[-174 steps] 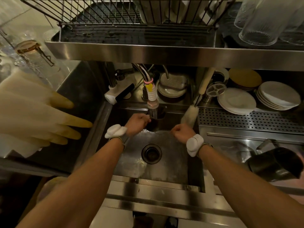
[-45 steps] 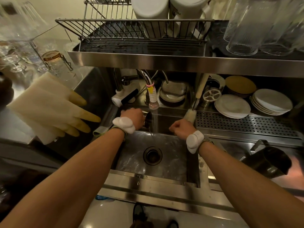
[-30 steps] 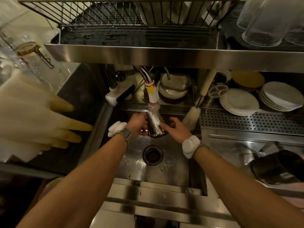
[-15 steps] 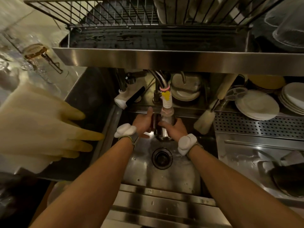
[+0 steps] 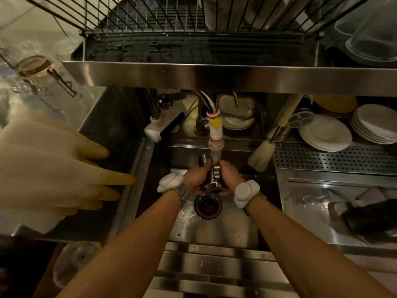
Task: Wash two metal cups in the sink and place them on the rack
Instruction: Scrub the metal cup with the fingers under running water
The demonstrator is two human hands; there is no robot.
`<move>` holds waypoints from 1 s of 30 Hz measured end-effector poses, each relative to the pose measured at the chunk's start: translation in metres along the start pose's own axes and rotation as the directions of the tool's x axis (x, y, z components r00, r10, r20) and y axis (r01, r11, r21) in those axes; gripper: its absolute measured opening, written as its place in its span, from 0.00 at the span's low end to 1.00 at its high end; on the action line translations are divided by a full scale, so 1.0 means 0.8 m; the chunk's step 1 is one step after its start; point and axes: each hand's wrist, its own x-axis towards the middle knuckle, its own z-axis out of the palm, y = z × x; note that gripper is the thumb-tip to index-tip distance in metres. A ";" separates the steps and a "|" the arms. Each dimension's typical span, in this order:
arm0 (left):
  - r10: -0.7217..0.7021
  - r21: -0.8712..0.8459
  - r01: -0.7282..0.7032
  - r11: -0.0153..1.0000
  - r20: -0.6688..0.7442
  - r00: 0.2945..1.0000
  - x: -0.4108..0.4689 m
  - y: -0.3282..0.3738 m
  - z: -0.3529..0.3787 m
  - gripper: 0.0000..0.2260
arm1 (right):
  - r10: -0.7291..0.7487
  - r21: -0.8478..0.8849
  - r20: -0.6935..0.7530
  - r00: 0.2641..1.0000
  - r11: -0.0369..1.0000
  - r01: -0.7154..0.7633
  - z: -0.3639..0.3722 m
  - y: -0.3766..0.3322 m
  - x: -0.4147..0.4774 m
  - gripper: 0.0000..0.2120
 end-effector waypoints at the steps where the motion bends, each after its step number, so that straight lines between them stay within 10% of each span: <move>1: 0.019 0.024 -0.019 1.000 -0.013 1.000 0.000 -0.003 -0.001 0.25 | 0.029 -0.002 0.001 1.000 1.000 -0.029 -0.001 0.001 -0.003 0.14; 9: 0.110 0.133 -0.093 0.987 -0.126 0.986 0.003 0.001 -0.005 0.23 | 0.062 0.087 -0.095 0.993 0.995 -0.054 0.010 -0.010 -0.009 0.12; 19: 0.011 0.089 0.006 0.996 -0.187 0.982 0.006 -0.002 0.012 0.25 | 0.015 0.139 0.017 1.000 0.990 -0.017 0.005 -0.007 -0.007 0.37; 25: 0.071 0.128 -0.036 0.991 -0.280 0.957 0.000 -0.002 0.016 0.22 | -0.013 0.157 -0.041 0.999 0.987 0.019 0.001 -0.002 0.003 0.19; 30: 0.025 -0.053 -0.040 0.998 -0.260 0.965 0.032 -0.023 0.017 0.44 | -0.023 0.026 0.000 1.000 0.999 0.023 0.009 -0.002 0.009 0.31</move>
